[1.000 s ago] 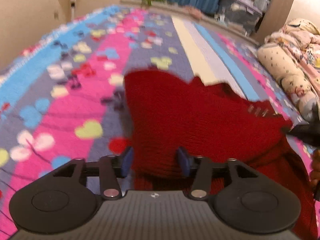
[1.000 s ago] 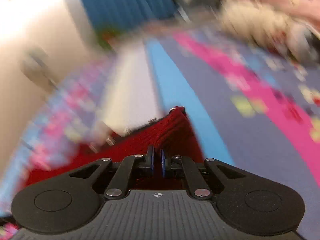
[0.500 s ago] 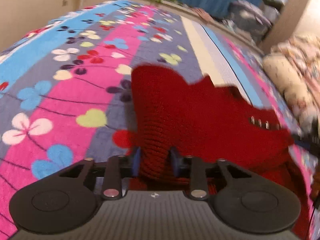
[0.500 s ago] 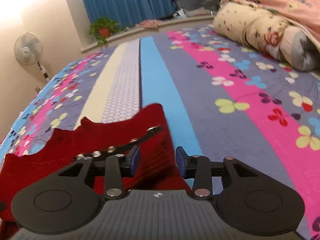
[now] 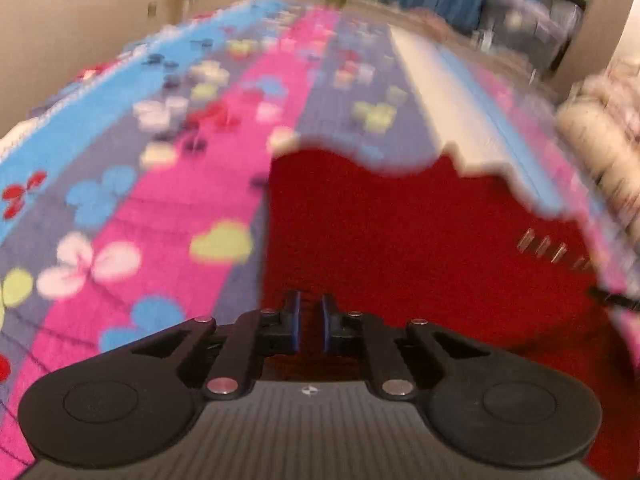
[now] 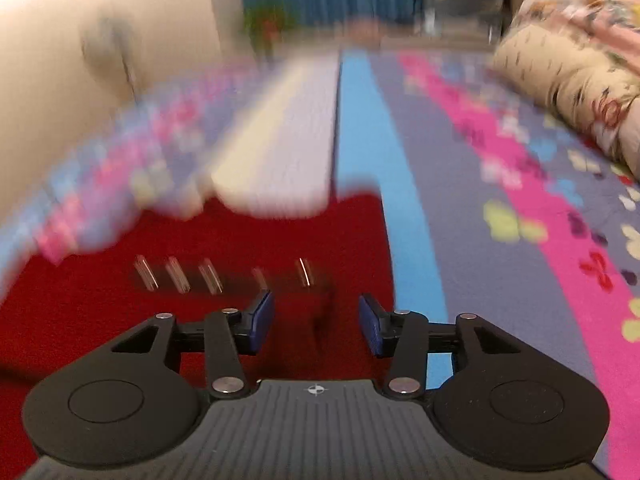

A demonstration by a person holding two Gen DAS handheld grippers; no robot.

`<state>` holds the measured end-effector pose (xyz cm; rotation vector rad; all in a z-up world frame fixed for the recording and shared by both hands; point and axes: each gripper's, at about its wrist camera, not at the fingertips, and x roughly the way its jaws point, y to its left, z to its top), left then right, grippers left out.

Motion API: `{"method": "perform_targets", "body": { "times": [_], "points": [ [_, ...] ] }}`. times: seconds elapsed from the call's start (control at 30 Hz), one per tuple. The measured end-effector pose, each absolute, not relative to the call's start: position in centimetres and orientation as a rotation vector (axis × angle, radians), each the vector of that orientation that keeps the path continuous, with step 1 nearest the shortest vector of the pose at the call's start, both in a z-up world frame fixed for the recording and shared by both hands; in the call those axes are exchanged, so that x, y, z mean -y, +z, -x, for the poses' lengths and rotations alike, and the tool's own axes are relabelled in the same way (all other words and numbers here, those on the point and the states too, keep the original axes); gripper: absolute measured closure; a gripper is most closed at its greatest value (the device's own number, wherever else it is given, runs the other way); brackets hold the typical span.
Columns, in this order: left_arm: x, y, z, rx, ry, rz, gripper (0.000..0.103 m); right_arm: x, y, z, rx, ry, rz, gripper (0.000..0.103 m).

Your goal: Fold small clothes

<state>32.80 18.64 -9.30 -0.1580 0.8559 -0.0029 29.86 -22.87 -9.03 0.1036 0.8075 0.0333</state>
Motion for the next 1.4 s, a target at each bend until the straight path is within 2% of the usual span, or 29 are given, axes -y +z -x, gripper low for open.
{"method": "perform_targets", "body": {
  "times": [0.03, 0.1, 0.17, 0.33, 0.47, 0.63, 0.8, 1.07, 1.17, 1.33, 1.4],
  "points": [
    [-18.5, -8.9, -32.6, -0.842, 0.000, 0.150, 0.092, 23.3, -8.5, -29.6, -0.791, 0.031, -0.127, 0.061],
    [-18.4, -7.2, -31.9, -0.809, -0.012, 0.178, 0.087, 24.6, -6.5, -28.4, -0.751, 0.018, -0.184, 0.059],
    [-18.0, -5.6, -30.6, -0.752, -0.046, 0.177, 0.072, 26.0, -4.5, -26.6, -0.703, 0.025, -0.193, 0.057],
    [-16.6, -2.8, -25.6, -0.699, -0.057, 0.109, 0.071, 30.7, -0.1, -19.5, -0.633, 0.049, -0.164, 0.054],
    [-15.7, -0.9, -20.1, -0.688, -0.074, 0.096, 0.071, 34.3, 1.3, -13.7, -0.643, 0.087, -0.155, 0.050],
    [-14.4, -1.6, -11.4, -0.705, -0.108, 0.017, 0.071, 35.9, -1.0, -8.1, -0.736, 0.150, -0.130, 0.049],
    [-14.4, -5.5, -5.1, -0.807, -0.084, 0.027, 0.071, 36.6, -5.3, -4.9, -0.884, 0.192, -0.179, 0.049],
    [-15.9, -9.8, -2.0, -1.022, -0.024, 0.144, 0.067, 36.7, -9.0, -3.3, -1.060, 0.148, -0.104, 0.048],
    [-16.0, -11.1, -1.8, -1.086, -0.012, 0.152, 0.067, 37.2, -9.8, -3.1, -1.095, 0.150, -0.131, 0.045],
    [-15.7, -11.4, -1.6, -1.090, -0.016, 0.145, 0.067, 36.8, -9.9, -2.9, -1.098, 0.172, -0.142, 0.045],
    [-15.6, -11.3, -1.6, -1.086, -0.025, 0.141, 0.075, 36.3, -9.7, -2.7, -1.093, 0.203, -0.130, 0.058]
  ]
}}
